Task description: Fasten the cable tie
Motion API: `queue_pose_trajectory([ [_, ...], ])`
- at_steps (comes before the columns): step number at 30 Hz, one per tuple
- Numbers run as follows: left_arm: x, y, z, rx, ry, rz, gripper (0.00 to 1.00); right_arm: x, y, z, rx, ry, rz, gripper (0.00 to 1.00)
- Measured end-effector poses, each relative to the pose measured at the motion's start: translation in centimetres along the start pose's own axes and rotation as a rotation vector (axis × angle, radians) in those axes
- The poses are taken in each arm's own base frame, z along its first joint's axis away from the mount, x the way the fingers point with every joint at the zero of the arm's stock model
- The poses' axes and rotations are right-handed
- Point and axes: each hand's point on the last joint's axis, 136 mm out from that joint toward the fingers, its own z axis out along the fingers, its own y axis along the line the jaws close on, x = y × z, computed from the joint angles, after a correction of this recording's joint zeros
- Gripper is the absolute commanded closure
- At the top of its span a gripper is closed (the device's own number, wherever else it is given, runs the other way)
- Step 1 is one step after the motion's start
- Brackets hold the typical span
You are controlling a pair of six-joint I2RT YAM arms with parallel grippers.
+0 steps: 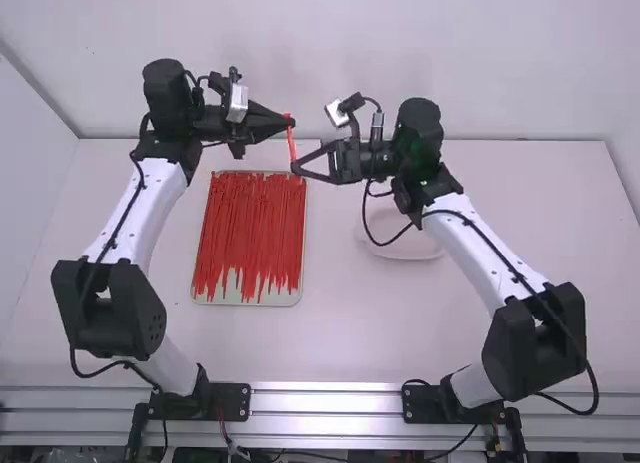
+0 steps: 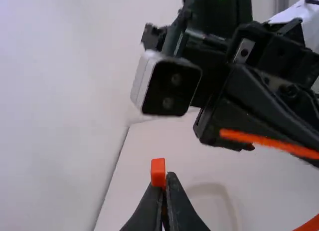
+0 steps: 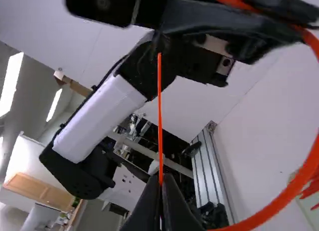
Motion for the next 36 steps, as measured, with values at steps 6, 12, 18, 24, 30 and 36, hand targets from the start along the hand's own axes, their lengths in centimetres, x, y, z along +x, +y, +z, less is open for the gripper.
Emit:
queue_pose_trajectory([
  [6,-0.7,0.0,0.0,0.01,-0.009,0.027,0.98,-0.1,-0.2,-0.1,0.008,-0.008,-0.022,1.0],
  [12,-0.7,-0.1,0.2,0.014,-0.01,0.007,0.98,-0.6,-0.5,-0.1,0.026,-0.033,-0.03,1.0],
  [18,-0.7,-0.1,0.2,0.014,-0.01,0.005,0.98,-0.9,-0.7,-0.3,0.038,-0.052,-0.028,1.0],
  [24,-0.4,0.1,0.6,-0.004,-0.002,-0.004,0.98,-1.4,-1.1,-0.6,0.054,-0.076,-0.029,1.0],
  [30,0.2,0.2,1.7,-0.022,0.011,0.001,0.98,-1.5,-1.1,-0.7,0.057,-0.081,-0.028,1.0],
  [36,0.3,0.6,1.7,-0.042,0.019,0.032,0.98,-1.9,-1.3,-1.4,0.066,-0.096,-0.025,1.0],
])
